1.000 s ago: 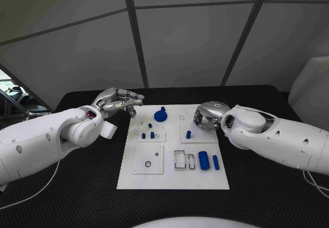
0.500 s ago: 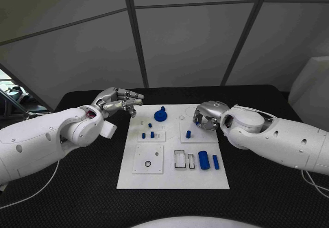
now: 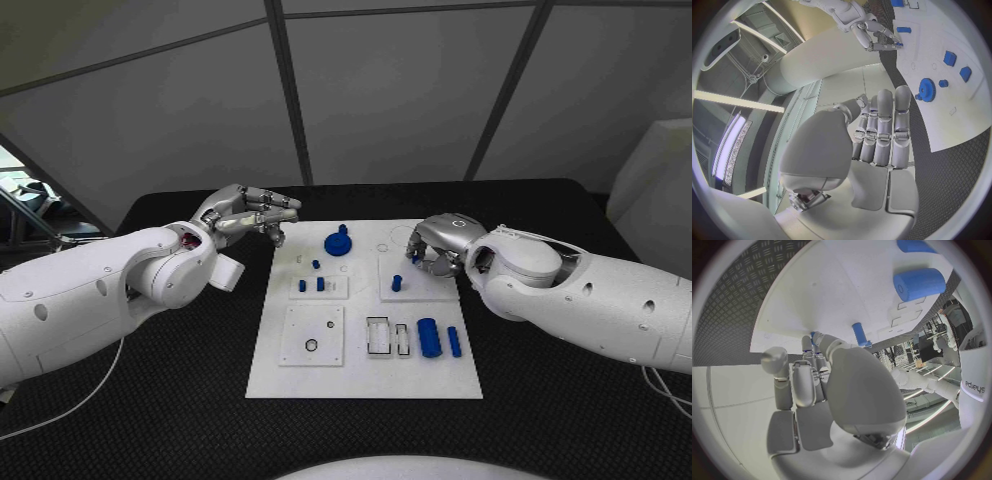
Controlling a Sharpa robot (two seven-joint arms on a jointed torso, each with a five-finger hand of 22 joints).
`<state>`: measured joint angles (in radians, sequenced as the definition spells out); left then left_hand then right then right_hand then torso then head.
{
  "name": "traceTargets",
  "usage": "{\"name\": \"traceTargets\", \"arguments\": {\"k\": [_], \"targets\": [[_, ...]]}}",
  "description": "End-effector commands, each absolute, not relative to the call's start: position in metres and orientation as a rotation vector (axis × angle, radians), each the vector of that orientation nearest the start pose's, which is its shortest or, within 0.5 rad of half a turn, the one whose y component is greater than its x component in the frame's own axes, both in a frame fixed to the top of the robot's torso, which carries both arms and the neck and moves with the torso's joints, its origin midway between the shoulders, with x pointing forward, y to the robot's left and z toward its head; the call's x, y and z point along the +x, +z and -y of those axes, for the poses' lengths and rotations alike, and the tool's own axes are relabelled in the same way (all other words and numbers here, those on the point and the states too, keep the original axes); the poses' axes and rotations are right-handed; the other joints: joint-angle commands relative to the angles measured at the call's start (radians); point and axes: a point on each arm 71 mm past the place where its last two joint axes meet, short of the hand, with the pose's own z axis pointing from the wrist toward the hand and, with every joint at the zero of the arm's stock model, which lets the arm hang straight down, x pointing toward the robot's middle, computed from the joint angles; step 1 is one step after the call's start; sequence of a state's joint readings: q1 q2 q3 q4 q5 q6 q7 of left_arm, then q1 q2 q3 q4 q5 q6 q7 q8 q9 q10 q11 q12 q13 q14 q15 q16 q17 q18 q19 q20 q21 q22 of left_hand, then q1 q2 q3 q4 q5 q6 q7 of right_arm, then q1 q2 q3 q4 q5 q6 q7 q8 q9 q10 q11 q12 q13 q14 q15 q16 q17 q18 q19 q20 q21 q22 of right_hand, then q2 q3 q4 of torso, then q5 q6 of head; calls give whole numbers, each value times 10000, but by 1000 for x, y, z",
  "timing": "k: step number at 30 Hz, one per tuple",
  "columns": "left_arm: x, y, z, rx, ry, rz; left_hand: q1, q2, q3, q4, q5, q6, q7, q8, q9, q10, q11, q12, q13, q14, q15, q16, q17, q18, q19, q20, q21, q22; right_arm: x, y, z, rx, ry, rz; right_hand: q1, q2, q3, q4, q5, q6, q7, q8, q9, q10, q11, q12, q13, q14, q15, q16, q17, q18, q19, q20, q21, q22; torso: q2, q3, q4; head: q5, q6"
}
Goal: Assemble the parts on the task board
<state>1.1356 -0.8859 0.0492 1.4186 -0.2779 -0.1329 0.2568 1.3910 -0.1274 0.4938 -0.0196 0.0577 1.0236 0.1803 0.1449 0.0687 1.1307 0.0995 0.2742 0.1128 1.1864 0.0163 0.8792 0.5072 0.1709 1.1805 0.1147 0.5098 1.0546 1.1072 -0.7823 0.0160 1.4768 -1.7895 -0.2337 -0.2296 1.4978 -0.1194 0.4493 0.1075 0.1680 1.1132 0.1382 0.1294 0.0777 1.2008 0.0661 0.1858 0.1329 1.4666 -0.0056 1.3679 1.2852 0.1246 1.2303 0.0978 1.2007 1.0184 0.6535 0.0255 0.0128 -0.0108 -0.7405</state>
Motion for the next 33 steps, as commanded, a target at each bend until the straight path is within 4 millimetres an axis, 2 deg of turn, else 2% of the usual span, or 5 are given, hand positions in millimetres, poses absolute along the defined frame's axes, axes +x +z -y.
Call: {"name": "traceTargets", "arguments": {"k": [1,11,19,28,33], "targets": [[501,-189,-252,-9260,-14432,-16013,-138,40,-81,83,30,-100,8,73,-1,-114,25,70,20,13,36,77,-8,104,-10,11,-64,-29,480,-206,181,-3551,4507,-16017,-146,25,56,-46,89,71,14,32,-3,101,-1,3,-26,528,-73,54,18,-93,93,-32,74,59,-3,-10,6,-22,-17],[500,-188,-258,-9293,-14274,-15812,-217,58,-129,143,31,-132,7,95,-1,-169,26,128,36,31,40,135,-10,108,21,20,-78,-49,467,-190,183,-3148,5021,-15547,-253,-3,126,-92,202,68,19,0,-13,107,4,-24,-47,538,-70,93,59,-107,127,-36,129,130,-2,-27,-4,32,-81],[501,-185,-259,-9556,-14326,-15239,-211,67,-133,143,35,-132,-3,112,3,-179,17,161,46,26,37,150,-15,111,35,21,-83,-57,446,-168,156,-2835,6866,-14750,-300,-31,264,-222,375,60,31,-44,-26,104,12,-60,-73,554,-69,164,141,-129,188,-40,225,261,1,-21,21,161,-76],[507,-184,-255,-10320,-14424,-14238,-72,125,-85,57,48,-86,-42,232,23,-178,-23,347,106,-46,0,169,-63,122,46,-3,-121,-89,435,-163,113,-3076,8645,-14328,-300,-21,346,-309,443,41,48,-73,-34,90,25,-81,-86,556,-61,182,155,-138,212,-38,271,319,-12,-41,61,476,-143],[511,-185,-245,-10539,-14527,-13972,-49,123,-68,37,57,-111,-32,242,19,-215,-17,370,111,-72,1,167,-76,120,41,-8,-129,-93,425,-183,91,-3274,9426,-14723,-300,-20,391,-369,482,30,60,-91,-39,80,35,-93,-92,554,-55,180,145,-141,214,-35,290,340,-22,-46,49,780,-255]]}}
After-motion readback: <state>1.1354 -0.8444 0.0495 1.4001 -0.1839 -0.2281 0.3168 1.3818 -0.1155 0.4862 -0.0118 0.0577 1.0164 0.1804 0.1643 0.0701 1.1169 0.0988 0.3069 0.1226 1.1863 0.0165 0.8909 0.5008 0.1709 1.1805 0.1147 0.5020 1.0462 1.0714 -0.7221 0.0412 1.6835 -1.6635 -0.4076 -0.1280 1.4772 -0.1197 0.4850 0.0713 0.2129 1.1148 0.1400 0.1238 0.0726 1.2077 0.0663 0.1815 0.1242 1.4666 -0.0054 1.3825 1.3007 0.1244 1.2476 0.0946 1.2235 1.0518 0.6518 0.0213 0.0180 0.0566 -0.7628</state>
